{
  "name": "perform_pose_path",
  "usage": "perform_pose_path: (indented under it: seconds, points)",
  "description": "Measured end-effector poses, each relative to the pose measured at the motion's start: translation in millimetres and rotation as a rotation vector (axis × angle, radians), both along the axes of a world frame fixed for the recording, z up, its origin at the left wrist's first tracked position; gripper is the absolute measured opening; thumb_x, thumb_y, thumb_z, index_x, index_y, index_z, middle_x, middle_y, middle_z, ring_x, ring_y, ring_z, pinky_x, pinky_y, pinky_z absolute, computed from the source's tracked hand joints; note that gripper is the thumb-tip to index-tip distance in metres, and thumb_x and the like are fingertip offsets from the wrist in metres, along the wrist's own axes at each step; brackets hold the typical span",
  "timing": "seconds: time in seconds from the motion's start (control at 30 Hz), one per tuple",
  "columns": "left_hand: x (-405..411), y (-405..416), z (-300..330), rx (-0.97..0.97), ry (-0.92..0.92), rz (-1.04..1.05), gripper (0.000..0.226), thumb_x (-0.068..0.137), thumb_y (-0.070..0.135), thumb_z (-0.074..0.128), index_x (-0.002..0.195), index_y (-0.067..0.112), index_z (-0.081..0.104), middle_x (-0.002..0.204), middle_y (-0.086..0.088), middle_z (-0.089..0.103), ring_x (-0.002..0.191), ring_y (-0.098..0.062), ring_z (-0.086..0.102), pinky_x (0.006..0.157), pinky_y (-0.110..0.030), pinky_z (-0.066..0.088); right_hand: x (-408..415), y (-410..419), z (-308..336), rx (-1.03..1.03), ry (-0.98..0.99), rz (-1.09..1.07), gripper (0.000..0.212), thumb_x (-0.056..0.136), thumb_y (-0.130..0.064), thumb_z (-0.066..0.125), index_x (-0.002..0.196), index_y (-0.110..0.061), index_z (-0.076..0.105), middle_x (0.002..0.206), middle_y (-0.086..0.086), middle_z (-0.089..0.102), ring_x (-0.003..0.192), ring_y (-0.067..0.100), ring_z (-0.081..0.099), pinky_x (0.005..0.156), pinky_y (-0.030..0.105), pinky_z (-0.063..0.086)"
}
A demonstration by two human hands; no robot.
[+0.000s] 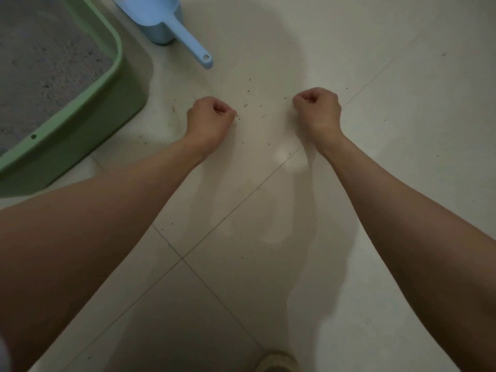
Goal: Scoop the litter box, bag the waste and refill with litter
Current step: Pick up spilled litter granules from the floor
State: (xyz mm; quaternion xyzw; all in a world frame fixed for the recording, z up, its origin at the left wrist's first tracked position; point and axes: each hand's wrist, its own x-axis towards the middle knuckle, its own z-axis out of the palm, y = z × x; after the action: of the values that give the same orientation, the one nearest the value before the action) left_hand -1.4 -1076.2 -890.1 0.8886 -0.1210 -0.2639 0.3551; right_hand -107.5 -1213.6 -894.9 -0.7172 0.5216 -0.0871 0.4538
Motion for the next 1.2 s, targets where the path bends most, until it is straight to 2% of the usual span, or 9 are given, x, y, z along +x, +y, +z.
perform_pose_path:
  seconds: [0.17, 0.3, 0.43, 0.73, 0.87, 0.93, 1.0, 1.13, 1.2]
  points:
    - [-1.1, -5.9, -3.2, 0.059, -0.032, -0.001, 0.026, 0.077, 0.027, 0.072, 0.095, 0.009, 0.066, 0.101, -0.006, 0.065, 0.098, -0.018, 0.058, 0.082, -0.023, 0.042, 12.9, -1.5, -5.9, -0.129, 0.104, 0.119, 0.025, 0.087, -0.018, 0.056, 0.108, -0.01, 0.066, 0.11, 0.004, 0.067, 0.105, 0.015, 0.059, 0.077, 0.012, 0.035]
    - [-4.1, -10.0, -4.5, 0.122, -0.073, -0.05, 0.018, 0.077, 0.025, 0.072, 0.07, 0.02, 0.056, 0.086, -0.002, 0.054, 0.081, -0.015, 0.048, 0.073, -0.022, 0.036, 20.4, -0.1, -9.8, -0.214, 0.126, 0.143, 0.024, 0.085, -0.018, 0.056, 0.105, -0.009, 0.067, 0.109, 0.004, 0.067, 0.105, 0.017, 0.058, 0.075, 0.014, 0.035]
    - [-3.7, -10.7, -10.5, 0.098, -0.097, 0.014, 0.02, 0.078, 0.026, 0.071, 0.091, 0.012, 0.068, 0.099, -0.006, 0.067, 0.095, -0.019, 0.059, 0.079, -0.023, 0.041, 20.0, 1.7, -10.9, -0.235, 0.097, 0.137, 0.021, 0.087, -0.013, 0.055, 0.101, -0.008, 0.07, 0.104, 0.005, 0.069, 0.098, 0.016, 0.061, 0.071, 0.013, 0.035]
    - [-2.2, -13.6, -10.7, 0.099, -0.085, -0.006, 0.015, 0.082, 0.023, 0.067, 0.088, 0.01, 0.071, 0.099, -0.011, 0.069, 0.098, -0.025, 0.061, 0.085, -0.027, 0.046, 28.1, -4.2, -7.8, -0.233, 0.193, 0.262, 0.026, 0.086, -0.009, 0.046, 0.097, 0.001, 0.068, 0.105, 0.015, 0.068, 0.1, 0.028, 0.061, 0.078, 0.028, 0.045]
    - [-2.0, -15.9, -5.7, 0.135, -0.061, -0.096, 0.019, 0.089, 0.022, 0.058, 0.093, 0.006, 0.068, 0.104, -0.013, 0.067, 0.102, -0.026, 0.059, 0.083, -0.026, 0.042, 31.3, -9.9, 2.1, 0.009, -0.048, 0.137, 0.025, 0.084, -0.006, 0.05, 0.06, -0.002, 0.055, 0.057, 0.009, 0.052, 0.055, 0.022, 0.048, 0.053, 0.031, 0.038]
    - [0.4, -13.8, -4.0, 0.084, -0.012, -0.027, 0.016, 0.089, 0.023, 0.057, 0.088, 0.011, 0.067, 0.094, -0.008, 0.065, 0.093, -0.021, 0.058, 0.08, -0.024, 0.041, 33.3, -9.8, 8.0, 0.226, -0.234, -0.006, 0.035, 0.083, -0.003, 0.054, 0.054, -0.016, 0.038, 0.052, -0.001, 0.031, 0.048, 0.012, 0.027, 0.046, 0.023, 0.023]
    - [5.6, -8.5, -3.3, -0.05, 0.124, 0.162, 0.017, 0.087, 0.022, 0.059, 0.073, 0.013, 0.06, 0.076, -0.003, 0.059, 0.074, -0.015, 0.053, 0.071, -0.022, 0.041, 33.2, -8.9, 10.6, 0.405, -0.316, -0.098, 0.033, 0.083, -0.002, 0.056, 0.057, -0.015, 0.042, 0.056, 0.0, 0.036, 0.047, 0.01, 0.03, 0.045, 0.021, 0.023]
    - [14.3, 8.5, 4.0, -0.445, 0.498, 0.512, 0.021, 0.082, -0.001, 0.057, 0.064, 0.007, 0.052, 0.062, -0.006, 0.05, 0.051, -0.012, 0.048, 0.051, -0.018, 0.045, 40.4, 3.8, 4.8, 0.154, -0.123, 0.201, 0.014, 0.085, -0.017, 0.063, 0.071, -0.015, 0.06, 0.068, -0.005, 0.054, 0.063, 0.007, 0.051, 0.06, 0.019, 0.043]
    - [17.7, 17.8, 4.1, -0.472, 0.493, 0.554, 0.021, 0.08, -0.005, 0.056, 0.063, 0.006, 0.05, 0.062, -0.008, 0.051, 0.052, -0.013, 0.049, 0.051, -0.018, 0.045, 46.8, 12.3, -0.4, 0.02, -0.018, 0.306, 0.009, 0.083, -0.019, 0.063, 0.088, -0.012, 0.067, 0.081, -0.002, 0.06, 0.08, 0.012, 0.056, 0.075, 0.022, 0.043]
